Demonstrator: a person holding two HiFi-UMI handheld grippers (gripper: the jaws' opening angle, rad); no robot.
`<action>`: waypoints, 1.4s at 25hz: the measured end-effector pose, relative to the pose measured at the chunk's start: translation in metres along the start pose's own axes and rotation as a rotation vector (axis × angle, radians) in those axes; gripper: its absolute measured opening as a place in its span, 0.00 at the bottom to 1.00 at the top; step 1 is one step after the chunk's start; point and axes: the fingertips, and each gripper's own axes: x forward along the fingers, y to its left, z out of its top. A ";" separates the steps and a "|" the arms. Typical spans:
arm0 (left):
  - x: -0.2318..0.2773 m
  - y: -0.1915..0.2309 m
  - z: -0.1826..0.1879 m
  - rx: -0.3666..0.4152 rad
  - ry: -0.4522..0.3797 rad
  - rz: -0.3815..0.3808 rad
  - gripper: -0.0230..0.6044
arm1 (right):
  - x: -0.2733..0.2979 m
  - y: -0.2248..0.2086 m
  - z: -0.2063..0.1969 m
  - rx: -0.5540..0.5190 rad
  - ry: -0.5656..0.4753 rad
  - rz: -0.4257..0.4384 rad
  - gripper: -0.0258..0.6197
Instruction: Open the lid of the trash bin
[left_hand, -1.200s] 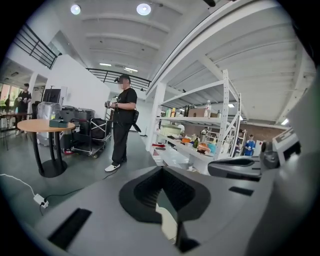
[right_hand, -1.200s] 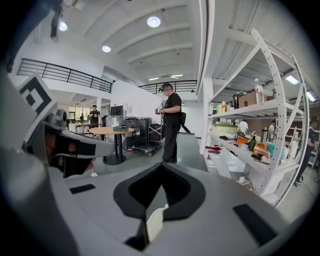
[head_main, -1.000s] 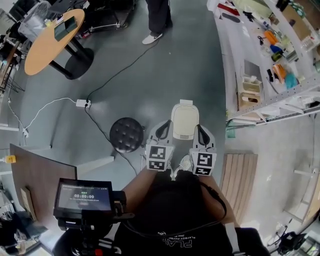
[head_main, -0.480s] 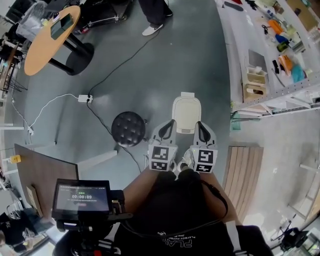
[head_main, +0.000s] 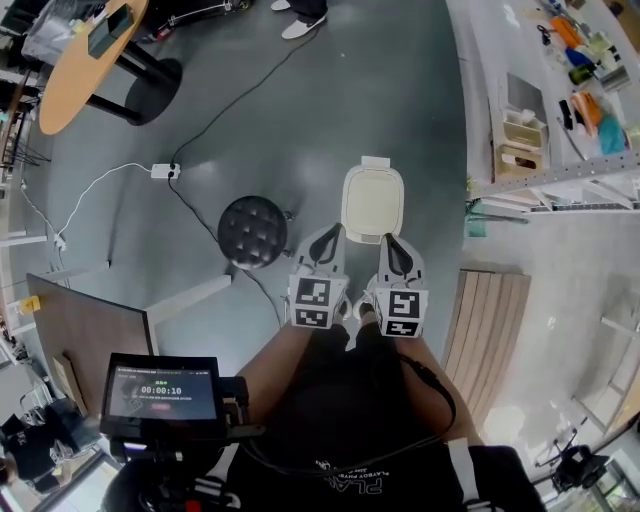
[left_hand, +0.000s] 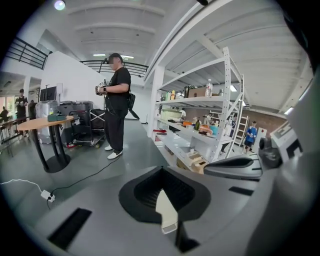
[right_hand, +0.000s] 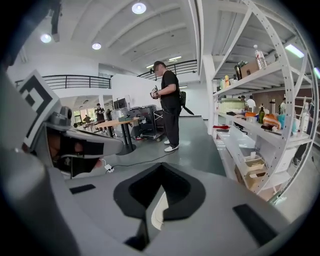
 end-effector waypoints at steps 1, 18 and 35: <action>0.002 0.000 -0.005 -0.001 0.009 0.004 0.03 | 0.002 0.000 -0.004 0.000 0.008 0.005 0.04; 0.036 0.007 -0.068 -0.038 0.093 0.044 0.03 | 0.041 -0.019 -0.065 0.052 0.082 0.006 0.04; 0.084 0.000 -0.139 -0.031 0.184 0.000 0.03 | 0.078 -0.032 -0.150 0.057 0.189 0.046 0.04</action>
